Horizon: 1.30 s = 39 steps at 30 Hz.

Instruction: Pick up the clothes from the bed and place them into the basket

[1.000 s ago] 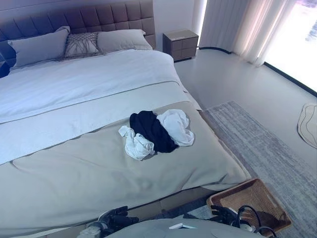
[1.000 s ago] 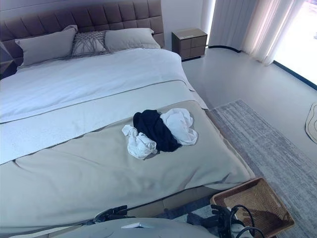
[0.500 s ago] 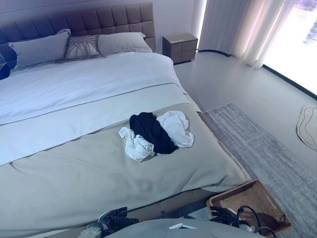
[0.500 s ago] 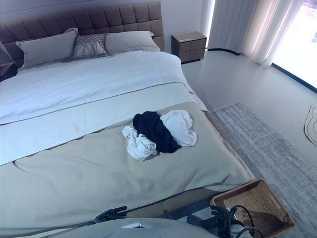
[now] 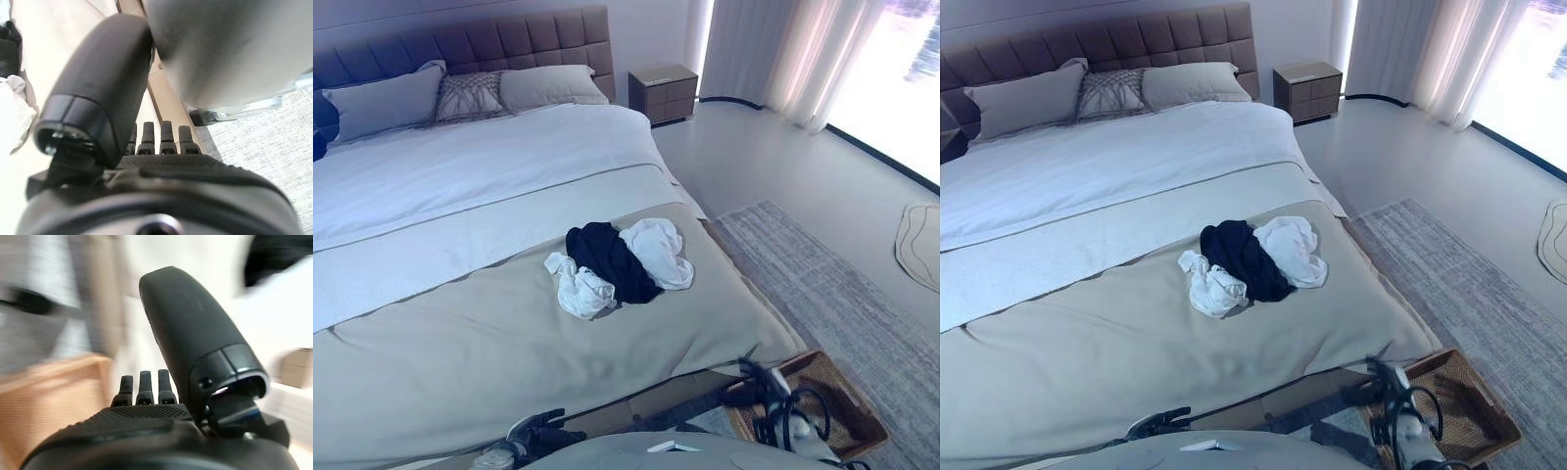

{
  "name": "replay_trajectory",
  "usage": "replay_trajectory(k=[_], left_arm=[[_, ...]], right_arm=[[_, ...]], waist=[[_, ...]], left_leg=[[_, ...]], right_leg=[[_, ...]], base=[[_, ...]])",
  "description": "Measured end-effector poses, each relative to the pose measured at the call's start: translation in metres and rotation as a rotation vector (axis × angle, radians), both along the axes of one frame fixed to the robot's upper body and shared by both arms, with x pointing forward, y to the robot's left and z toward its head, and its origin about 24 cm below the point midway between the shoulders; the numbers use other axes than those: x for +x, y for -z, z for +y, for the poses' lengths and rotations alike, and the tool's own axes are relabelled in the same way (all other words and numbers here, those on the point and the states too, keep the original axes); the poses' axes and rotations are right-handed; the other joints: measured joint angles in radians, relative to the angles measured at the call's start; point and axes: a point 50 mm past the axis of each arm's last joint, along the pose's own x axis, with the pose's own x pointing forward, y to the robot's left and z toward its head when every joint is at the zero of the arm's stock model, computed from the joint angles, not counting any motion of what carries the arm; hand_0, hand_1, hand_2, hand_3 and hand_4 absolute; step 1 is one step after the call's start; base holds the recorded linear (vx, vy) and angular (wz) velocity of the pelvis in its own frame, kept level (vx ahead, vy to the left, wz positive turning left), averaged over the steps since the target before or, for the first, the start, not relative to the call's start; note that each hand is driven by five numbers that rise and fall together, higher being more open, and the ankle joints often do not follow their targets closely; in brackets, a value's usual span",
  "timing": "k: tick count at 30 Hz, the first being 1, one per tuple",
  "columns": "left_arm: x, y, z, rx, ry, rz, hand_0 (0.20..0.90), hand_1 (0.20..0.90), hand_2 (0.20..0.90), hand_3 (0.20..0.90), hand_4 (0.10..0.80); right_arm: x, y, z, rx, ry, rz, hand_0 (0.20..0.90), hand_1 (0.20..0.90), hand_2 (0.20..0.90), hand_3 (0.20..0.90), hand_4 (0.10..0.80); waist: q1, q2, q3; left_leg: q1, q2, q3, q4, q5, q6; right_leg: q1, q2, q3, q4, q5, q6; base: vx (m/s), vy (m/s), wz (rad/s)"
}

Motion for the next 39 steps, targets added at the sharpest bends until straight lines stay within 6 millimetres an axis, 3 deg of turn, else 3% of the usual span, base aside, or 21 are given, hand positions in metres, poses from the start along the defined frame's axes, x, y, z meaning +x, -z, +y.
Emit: replay_trajectory(k=[3,8,10,12,14,17,23,27,32,39], left_arm=[[0.012,-0.003,0.0,0.004,0.029,-0.041,0.9,0.9,0.9,0.9,0.8],[0.069,-0.02,0.007,0.044,0.132,-0.172,0.9,0.9,0.9,0.9,0.8],[0.097,-0.032,0.013,0.071,0.154,-0.237,0.9,0.9,0.9,0.9,0.8],[0.115,-0.04,0.014,0.082,0.178,-0.289,0.9,0.9,0.9,0.9,0.8],[0.134,-0.05,0.011,0.072,0.168,-0.357,0.9,0.9,0.9,0.9,0.8],[0.144,-0.056,0.006,0.054,0.159,-0.409,0.9,0.9,0.9,0.9,0.8],[0.151,-0.062,0.003,0.029,0.129,-0.459,0.9,0.9,0.9,0.9,0.8],[0.162,-0.069,0.002,0.026,0.126,-0.491,0.9,0.9,0.9,0.9,0.8],[0.177,-0.084,0.014,0.054,0.126,-0.547,0.9,0.9,0.9,0.9,0.8],[0.154,-0.075,0.038,0.114,0.107,-0.476,0.9,0.9,0.9,0.9,0.8]], right_arm=[[0.035,-0.02,0.0,-0.052,-0.096,-0.091,0.9,0.9,0.9,0.9,0.8],[0.105,-0.057,-0.008,-0.204,-0.211,-0.15,0.9,0.9,0.9,0.9,0.8],[0.14,-0.084,-0.007,-0.245,-0.196,-0.217,0.9,0.9,0.9,0.9,0.8],[0.161,-0.105,-0.009,-0.285,-0.16,-0.266,0.9,0.9,0.9,0.9,0.8],[0.189,-0.144,-0.01,-0.334,-0.119,-0.388,0.9,0.9,0.9,0.9,0.8],[0.21,-0.181,-0.001,-0.361,-0.093,-0.524,0.9,0.9,0.9,0.9,0.8],[0.229,-0.229,0.015,-0.473,-0.13,-0.689,0.9,0.9,0.9,0.9,0.8],[0.233,-0.235,0.012,-0.531,-0.16,-0.631,0.9,0.9,0.9,0.9,0.8],[0.238,-0.246,0.006,-0.633,-0.12,-0.613,0.9,0.9,0.9,0.9,0.8],[0.24,-0.27,-0.005,-0.718,0.046,-0.669,0.9,0.9,0.9,0.9,0.8]], waist=[[0.03,-0.008,0.026],[0.092,-0.044,0.153],[0.125,-0.07,0.226],[0.147,-0.079,0.267],[0.179,-0.08,0.329],[0.198,-0.077,0.362],[0.225,-0.077,0.388],[0.248,-0.081,0.416],[0.268,-0.086,0.443],[0.298,-0.074,0.477]], left_leg=[[-0.032,-0.001,-0.003,0.002,0.008,-0.009],[-0.185,-0.004,-0.059,0.092,0.014,-0.015],[-0.255,0.0,-0.091,0.123,0.031,-0.017],[-0.304,-0.002,-0.124,0.149,0.033,-0.018],[-0.348,-0.004,-0.146,0.171,0.034,-0.019],[-0.383,-0.02,-0.171,0.189,0.034,-0.02],[-0.431,-0.061,-0.191,0.224,0.033,-0.021],[-0.456,-0.078,-0.198,0.28,0.022,-0.02],[-0.536,-0.084,-0.221,0.355,-0.011,-0.027],[-0.607,-0.113,-0.235,0.399,-0.014,-0.024]], right_leg=[[-0.027,-0.002,-0.014,0.009,0.0,0.001],[-0.125,0.001,-0.052,0.048,0.003,0.004],[-0.176,0.01,-0.069,0.077,0.012,-0.007],[-0.213,0.012,-0.093,0.098,0.011,-0.007],[-0.246,0.012,-0.104,0.119,0.011,-0.007],[-0.261,0.002,-0.12,0.122,0.007,-0.007],[-0.287,-0.033,-0.131,0.14,-0.002,0.007],[-0.312,-0.053,-0.144,0.212,-0.031,0.019],[-0.39,-0.059,-0.156,0.303,-0.06,0.015],[-0.492,-0.094,-0.157,0.426,-0.098,0.02]], base=[[-0.021,-0.002,0.1],[-0.125,-0.106,0.28],[-0.072,-0.053,0.42],[-0.003,0.016,0.45],[0.025,0.062,0.29],[0.053,0.105,0.29],[0.052,0.055,0.17],[0.055,-0.006,0.13],[-0.006,-0.013,0.08],[0.0,0.023,0.06]])
